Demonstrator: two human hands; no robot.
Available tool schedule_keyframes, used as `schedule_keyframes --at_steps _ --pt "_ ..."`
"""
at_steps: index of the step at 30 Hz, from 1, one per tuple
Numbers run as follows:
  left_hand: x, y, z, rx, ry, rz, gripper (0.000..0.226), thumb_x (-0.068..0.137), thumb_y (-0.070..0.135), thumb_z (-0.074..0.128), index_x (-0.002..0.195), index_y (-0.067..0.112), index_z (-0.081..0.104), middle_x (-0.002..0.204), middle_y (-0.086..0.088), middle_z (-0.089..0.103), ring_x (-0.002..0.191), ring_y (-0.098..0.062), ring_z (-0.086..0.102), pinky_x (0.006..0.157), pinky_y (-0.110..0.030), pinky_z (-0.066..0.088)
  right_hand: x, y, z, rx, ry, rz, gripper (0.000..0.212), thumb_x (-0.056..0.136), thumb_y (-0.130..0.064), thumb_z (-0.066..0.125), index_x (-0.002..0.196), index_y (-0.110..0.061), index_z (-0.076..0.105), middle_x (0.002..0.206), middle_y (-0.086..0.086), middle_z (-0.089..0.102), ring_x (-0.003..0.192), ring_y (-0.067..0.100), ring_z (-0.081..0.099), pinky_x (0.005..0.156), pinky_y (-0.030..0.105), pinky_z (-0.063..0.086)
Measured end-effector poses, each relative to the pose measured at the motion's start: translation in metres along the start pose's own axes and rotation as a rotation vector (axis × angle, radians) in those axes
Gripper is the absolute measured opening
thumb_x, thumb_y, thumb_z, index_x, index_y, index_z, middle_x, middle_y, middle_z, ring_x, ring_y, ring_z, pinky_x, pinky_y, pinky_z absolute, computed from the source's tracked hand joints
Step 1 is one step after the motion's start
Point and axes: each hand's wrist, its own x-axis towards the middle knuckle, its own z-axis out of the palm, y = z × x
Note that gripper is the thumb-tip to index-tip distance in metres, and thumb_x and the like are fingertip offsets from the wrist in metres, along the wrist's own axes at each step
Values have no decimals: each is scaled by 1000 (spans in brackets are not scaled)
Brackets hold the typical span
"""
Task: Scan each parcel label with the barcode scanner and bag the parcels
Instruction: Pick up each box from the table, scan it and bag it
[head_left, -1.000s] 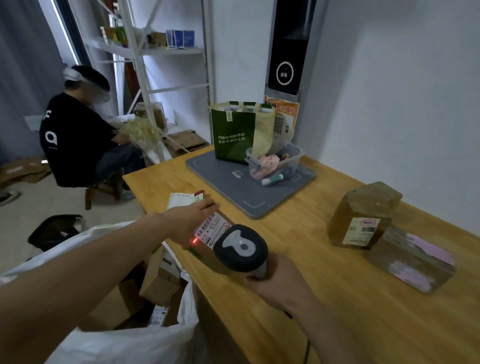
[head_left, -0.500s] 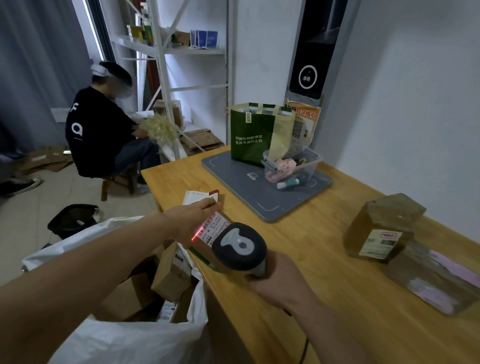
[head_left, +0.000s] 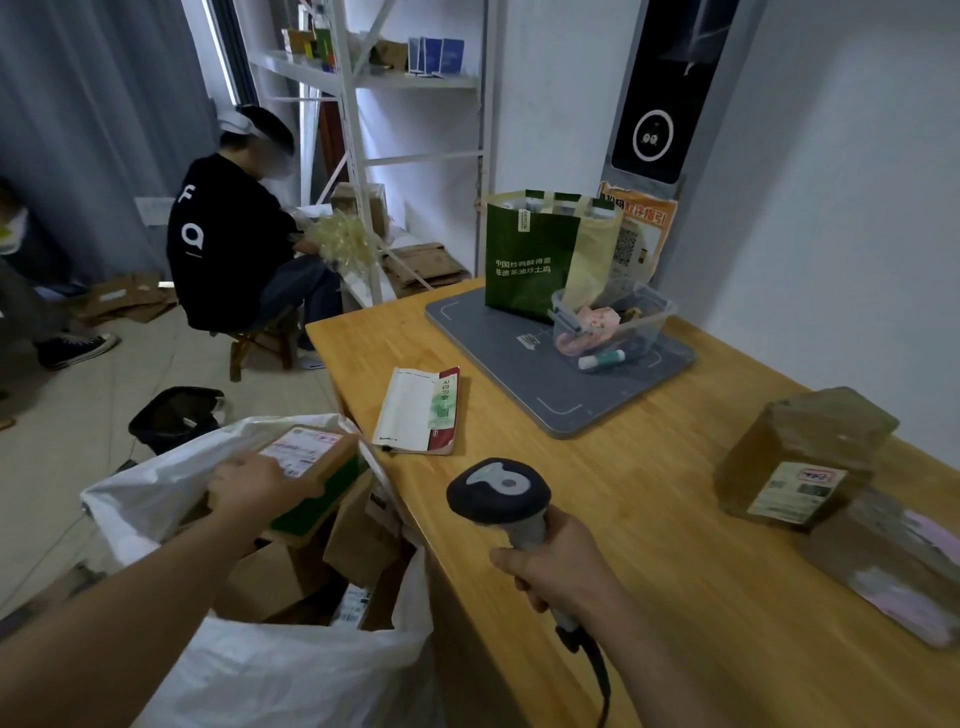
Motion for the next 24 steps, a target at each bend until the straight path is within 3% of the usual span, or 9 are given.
schedule_keyframes --at_steps 3,5,7,9,12,16,20,22,24 --pt "27 -4 36 -49 -6 -132 116 59 73 71 143 3 31 139 -23 40 127 -40 43 105 -47 39 1 5 -5 68 6 68 20 81 -12 70 93 -18 55 64 5 58 48 13 51 50 26 46" --pt "8 23 45 -7 33 -84 104 70 70 64 144 6 30 146 -22 35 135 -40 34 112 -50 28 0 10 -12 129 46 102 16 81 -9 69 90 -12 57 61 6 57 44 14 49 46 26 44" --pt "-23 68 48 -30 -14 32 95 80 60 62 147 5 24 151 -23 25 141 -41 21 116 -50 20 -4 17 -25 181 115 126 12 82 -6 69 80 -6 57 56 7 56 39 15 47 42 26 42" --pt "-50 117 51 -94 -72 178 98 80 52 68 150 8 14 155 -22 12 143 -39 10 116 -46 21 -8 25 -40 265 186 153 16 82 -5 69 72 -3 57 55 11 56 37 18 46 42 26 41" --pt "-87 203 64 -91 -85 438 97 82 50 69 151 10 14 157 -19 2 146 -35 7 116 -42 22 -19 43 -78 471 352 191 18 82 -3 70 68 -1 57 56 15 53 41 22 46 46 28 40" --pt "-144 314 75 -138 -198 785 91 82 47 69 150 12 21 156 -15 14 143 -31 19 112 -38 28 -36 64 -134 739 586 195 18 81 0 68 67 -2 57 53 11 52 41 19 46 43 27 40" --pt "-197 414 88 -127 -267 1008 100 80 49 71 153 13 14 157 -12 17 143 -30 20 115 -41 27 -48 92 -187 992 738 181 17 82 4 64 70 -4 56 51 9 52 37 16 44 40 24 38" --pt "-216 457 95 -98 -249 1117 98 78 43 74 151 15 14 155 -11 18 144 -33 16 116 -40 25 -52 109 -208 1042 784 196 15 83 1 64 71 -5 56 51 8 52 37 15 45 39 24 39" --pt "-224 488 99 -13 -201 1132 106 78 36 75 152 11 3 159 -13 7 147 -36 2 118 -41 16 -57 121 -222 1019 813 208 18 83 -1 64 68 -5 56 51 8 53 38 16 47 41 25 41"
